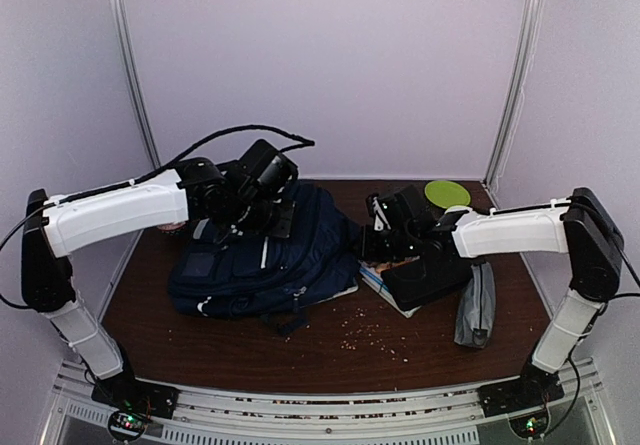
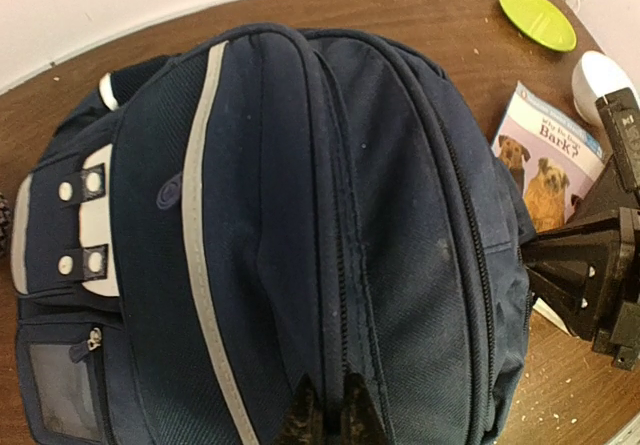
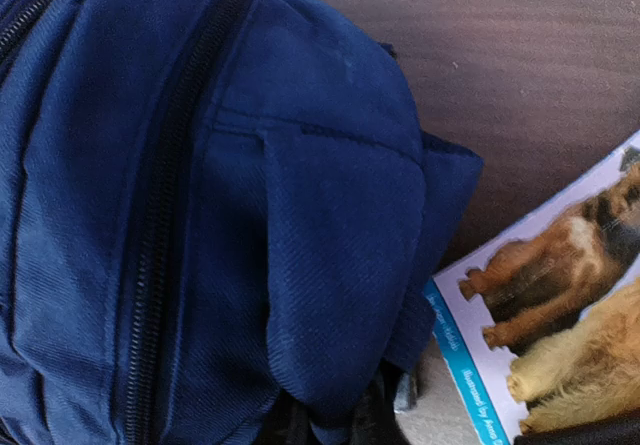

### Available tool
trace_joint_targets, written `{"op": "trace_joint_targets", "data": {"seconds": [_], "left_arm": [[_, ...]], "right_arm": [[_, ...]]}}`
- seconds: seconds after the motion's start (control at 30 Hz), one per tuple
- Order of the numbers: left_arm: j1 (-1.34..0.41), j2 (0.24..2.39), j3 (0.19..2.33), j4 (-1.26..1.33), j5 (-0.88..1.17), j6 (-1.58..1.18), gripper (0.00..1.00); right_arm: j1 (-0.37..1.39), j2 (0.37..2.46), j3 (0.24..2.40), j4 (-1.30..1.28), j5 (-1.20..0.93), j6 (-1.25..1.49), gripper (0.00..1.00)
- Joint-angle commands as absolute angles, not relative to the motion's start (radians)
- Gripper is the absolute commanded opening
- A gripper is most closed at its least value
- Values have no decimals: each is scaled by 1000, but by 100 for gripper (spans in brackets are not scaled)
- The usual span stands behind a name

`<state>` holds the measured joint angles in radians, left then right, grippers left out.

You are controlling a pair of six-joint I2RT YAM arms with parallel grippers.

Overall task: Pack the student bag
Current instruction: Adjust the student bag at the center of the board.

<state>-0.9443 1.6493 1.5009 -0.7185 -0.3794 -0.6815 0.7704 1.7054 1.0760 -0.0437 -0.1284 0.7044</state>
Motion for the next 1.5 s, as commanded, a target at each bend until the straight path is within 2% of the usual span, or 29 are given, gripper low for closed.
{"op": "trace_joint_targets", "data": {"seconds": [0.0, 0.1, 0.17, 0.3, 0.47, 0.63, 0.93, 1.13, 1.27, 1.47], "left_arm": [[-948, 1633, 1542, -557, -396, -692, 0], [-945, 1641, 1556, -556, -398, -693, 0], [-940, 1641, 1560, -557, -394, -692, 0], [-933, 1638, 1561, -559, -388, -701, 0], [-930, 1637, 1558, -558, -379, -726, 0], [-927, 1637, 1561, -554, -343, -750, 0], [-925, 1633, 1537, -565, -323, -755, 0], [-915, 1673, 1535, -554, -237, -740, 0], [-913, 1688, 1529, -552, -217, -723, 14], [-910, 1681, 1517, -548, -194, -706, 55]], "right_arm": [[745, 1640, 1026, -87, -54, 684, 23], [746, 1551, 1021, -141, -12, 646, 41], [752, 1482, 1014, -176, 16, 621, 48], [806, 1338, 973, -218, 91, 556, 48], [967, 1239, 916, -194, 158, 487, 48], [1123, 1317, 936, -169, 211, 462, 47], [1209, 1504, 1034, -156, 199, 488, 49], [1209, 1505, 1006, -147, 264, 554, 51], [1209, 1423, 906, -100, 301, 571, 57], [1216, 1418, 917, -160, 275, 603, 60]]}}
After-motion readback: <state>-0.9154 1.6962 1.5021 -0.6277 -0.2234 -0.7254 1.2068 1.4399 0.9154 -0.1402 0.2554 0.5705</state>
